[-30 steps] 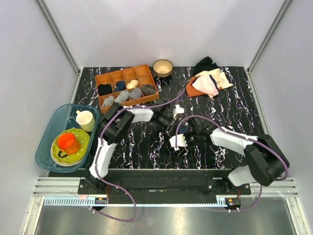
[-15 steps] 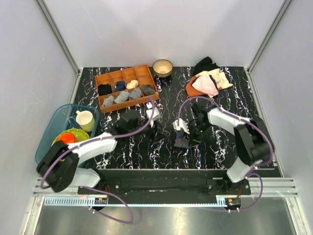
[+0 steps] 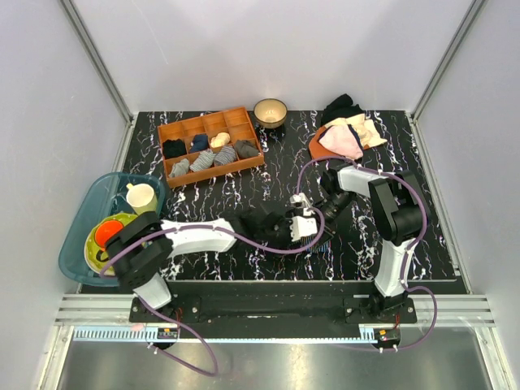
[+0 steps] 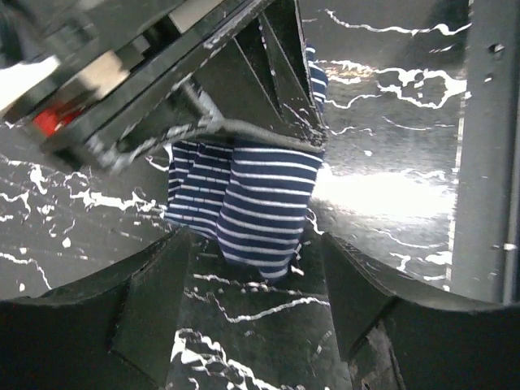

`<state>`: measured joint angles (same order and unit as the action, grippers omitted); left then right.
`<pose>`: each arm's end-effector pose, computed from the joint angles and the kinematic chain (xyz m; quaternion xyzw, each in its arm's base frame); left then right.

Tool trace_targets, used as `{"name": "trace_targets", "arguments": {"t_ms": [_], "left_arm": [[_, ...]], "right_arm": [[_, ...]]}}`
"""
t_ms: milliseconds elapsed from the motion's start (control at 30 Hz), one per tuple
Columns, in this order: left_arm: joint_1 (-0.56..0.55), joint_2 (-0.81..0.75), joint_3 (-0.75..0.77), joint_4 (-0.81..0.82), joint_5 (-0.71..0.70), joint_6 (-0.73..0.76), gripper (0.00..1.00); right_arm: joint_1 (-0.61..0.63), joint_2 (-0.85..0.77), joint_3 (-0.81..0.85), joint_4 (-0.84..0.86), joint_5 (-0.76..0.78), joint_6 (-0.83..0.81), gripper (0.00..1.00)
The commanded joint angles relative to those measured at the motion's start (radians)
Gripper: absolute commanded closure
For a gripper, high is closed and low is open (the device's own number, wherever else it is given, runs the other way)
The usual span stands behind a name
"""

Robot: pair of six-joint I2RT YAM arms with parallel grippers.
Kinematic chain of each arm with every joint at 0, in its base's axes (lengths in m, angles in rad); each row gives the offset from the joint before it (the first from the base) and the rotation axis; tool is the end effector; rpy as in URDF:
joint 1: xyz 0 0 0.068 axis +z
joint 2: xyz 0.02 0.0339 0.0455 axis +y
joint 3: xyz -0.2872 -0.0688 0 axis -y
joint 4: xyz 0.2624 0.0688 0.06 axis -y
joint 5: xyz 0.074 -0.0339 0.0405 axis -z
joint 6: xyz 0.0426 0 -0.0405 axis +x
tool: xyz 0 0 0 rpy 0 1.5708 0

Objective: Roll the underwear
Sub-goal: Roll the underwear to the center of the board.

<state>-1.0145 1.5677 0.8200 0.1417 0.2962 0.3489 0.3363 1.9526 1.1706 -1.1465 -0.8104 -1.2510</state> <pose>0.1725 -0.3009 0.2009 0.6053 0.6372 -0.2734 0.3909 0.2912 0.1345 0.1409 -0.5956 0.6842 0.4202 0.0246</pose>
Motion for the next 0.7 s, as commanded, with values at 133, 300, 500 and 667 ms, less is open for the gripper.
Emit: {"name": "trace_targets", "arguments": {"t_ms": [133, 300, 500, 667], "left_arm": [[-0.038, 0.208, 0.194, -0.135, -0.066, 0.145, 0.40], [-0.036, 0.285, 0.274, -0.251, -0.023, 0.121, 0.77], [0.046, 0.360, 0.286, -0.278, 0.165, -0.025, 0.92], [0.126, 0.448, 0.318, -0.312, 0.359, -0.100, 0.92]], "right_arm": [[-0.013, -0.001, 0.006, -0.030, -0.009, 0.009, 0.69], [-0.037, -0.023, 0.003, -0.015, -0.015, 0.024, 0.63], [-0.152, -0.176, -0.014, 0.048, -0.027, 0.038, 0.50], [-0.264, -0.377, -0.098, 0.157, 0.013, 0.056, 0.37]]}}
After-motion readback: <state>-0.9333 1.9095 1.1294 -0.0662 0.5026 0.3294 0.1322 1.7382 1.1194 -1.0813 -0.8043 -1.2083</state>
